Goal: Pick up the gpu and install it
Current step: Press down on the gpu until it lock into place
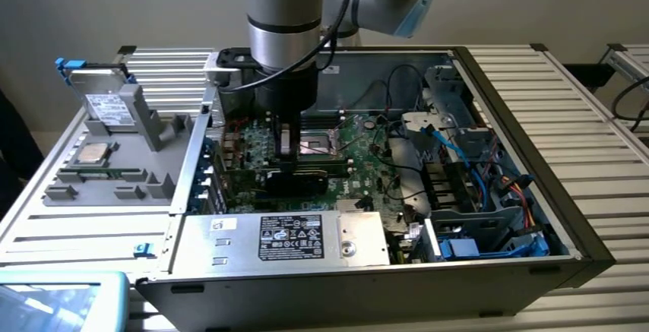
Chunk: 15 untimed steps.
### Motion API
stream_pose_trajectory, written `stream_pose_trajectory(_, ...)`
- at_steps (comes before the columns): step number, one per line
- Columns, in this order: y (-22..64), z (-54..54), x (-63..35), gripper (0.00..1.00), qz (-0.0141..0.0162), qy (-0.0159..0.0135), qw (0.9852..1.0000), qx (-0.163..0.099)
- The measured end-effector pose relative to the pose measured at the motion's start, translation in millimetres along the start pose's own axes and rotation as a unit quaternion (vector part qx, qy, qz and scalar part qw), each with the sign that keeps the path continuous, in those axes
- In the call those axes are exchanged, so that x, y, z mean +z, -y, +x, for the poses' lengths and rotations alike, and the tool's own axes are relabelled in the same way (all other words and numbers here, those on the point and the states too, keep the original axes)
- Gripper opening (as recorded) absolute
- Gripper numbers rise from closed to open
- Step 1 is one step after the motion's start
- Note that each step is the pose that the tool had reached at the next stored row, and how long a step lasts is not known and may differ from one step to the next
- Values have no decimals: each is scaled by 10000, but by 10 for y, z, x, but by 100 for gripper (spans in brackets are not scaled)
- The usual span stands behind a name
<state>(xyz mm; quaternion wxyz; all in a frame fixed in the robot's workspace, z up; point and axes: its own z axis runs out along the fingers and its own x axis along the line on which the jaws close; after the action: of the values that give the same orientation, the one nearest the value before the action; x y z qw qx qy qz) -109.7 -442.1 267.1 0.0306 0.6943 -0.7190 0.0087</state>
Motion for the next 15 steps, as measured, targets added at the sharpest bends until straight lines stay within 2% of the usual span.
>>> stream_pose_trajectory(5,1,-2,21,12,-23,24,10000,-1)
stream_pose_trajectory(12,-8,17,-289,12,-25,25,10000,20)
stream_pose_trajectory(15,-9,14,-300,12,-26,24,10000,20)
